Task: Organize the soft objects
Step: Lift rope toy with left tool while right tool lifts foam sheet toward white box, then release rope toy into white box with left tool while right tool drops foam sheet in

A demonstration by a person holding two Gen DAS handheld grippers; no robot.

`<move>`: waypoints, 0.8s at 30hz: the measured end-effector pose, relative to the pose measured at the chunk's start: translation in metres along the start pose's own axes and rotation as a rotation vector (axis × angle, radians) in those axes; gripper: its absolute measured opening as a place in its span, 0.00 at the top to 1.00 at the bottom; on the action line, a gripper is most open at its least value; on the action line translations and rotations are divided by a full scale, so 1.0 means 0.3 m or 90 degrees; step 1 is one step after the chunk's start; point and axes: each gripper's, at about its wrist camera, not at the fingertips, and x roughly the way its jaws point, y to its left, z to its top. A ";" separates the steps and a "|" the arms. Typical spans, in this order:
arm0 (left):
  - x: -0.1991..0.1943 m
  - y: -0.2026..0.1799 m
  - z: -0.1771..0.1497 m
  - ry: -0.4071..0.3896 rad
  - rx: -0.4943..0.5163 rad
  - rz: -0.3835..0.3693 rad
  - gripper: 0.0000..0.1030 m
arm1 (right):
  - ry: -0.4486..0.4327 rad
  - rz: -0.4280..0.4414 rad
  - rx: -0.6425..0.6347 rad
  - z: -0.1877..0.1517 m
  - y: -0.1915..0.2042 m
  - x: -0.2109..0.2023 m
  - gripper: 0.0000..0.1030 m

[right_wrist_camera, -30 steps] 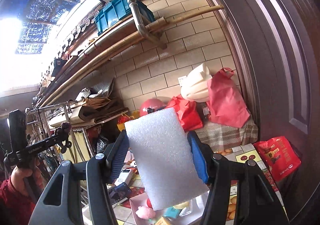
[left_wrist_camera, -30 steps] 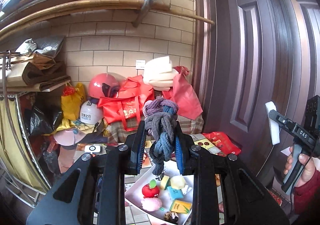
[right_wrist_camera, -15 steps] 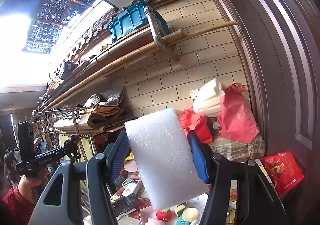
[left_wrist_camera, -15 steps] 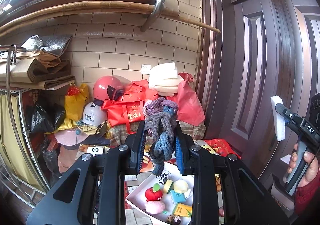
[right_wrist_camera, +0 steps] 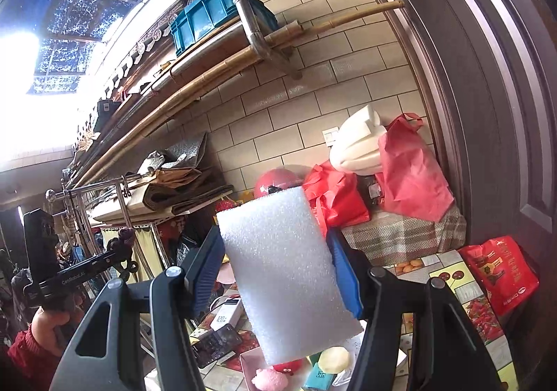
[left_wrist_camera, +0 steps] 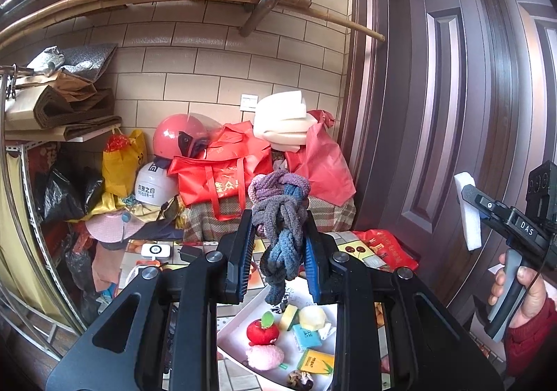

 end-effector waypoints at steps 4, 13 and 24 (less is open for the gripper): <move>0.059 0.004 -0.017 0.016 -0.005 -0.010 0.76 | 0.018 -0.003 0.016 -0.022 -0.033 0.036 0.42; 0.253 -0.011 -0.099 0.082 -0.017 -0.045 0.76 | 0.067 -0.020 0.039 -0.079 -0.107 0.137 0.42; 0.731 -0.128 -0.551 0.329 -0.006 -0.096 0.76 | 0.239 -0.063 0.079 -0.340 -0.248 0.437 0.42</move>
